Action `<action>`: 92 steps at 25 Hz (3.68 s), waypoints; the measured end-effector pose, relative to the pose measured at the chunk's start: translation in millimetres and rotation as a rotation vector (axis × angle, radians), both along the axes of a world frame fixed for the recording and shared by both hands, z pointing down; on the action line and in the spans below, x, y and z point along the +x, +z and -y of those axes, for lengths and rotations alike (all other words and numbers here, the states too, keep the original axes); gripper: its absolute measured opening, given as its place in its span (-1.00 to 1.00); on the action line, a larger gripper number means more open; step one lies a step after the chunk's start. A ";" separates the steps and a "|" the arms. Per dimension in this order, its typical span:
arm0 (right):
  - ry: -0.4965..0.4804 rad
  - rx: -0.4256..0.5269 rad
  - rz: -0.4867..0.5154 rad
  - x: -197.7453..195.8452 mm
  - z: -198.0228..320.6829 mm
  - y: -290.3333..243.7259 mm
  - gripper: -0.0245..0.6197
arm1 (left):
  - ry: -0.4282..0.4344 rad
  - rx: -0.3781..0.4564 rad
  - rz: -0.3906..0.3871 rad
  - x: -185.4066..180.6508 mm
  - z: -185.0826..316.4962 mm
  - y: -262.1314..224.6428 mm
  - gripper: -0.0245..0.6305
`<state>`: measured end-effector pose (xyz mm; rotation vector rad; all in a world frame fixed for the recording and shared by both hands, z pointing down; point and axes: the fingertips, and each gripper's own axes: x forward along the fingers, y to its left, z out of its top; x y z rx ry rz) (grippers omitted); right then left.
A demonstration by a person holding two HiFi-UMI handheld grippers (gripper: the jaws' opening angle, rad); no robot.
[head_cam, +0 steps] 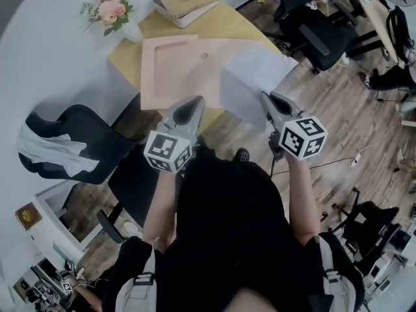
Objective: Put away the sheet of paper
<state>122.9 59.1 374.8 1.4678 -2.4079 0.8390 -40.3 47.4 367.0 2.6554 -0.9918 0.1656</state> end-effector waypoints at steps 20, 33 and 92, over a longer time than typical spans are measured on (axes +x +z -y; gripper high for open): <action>-0.037 -0.075 -0.071 -79.5 51.6 34.6 -0.91 | -0.028 -0.052 -0.013 -84.9 30.1 25.9 -0.90; -0.181 -0.208 -0.036 -62.3 90.4 95.0 -0.91 | -0.146 -0.133 0.045 -56.1 42.9 39.3 -0.90; 0.145 -0.458 0.083 -1.8 173.2 238.2 -0.91 | -0.178 -0.246 0.104 -48.5 95.4 78.7 -0.90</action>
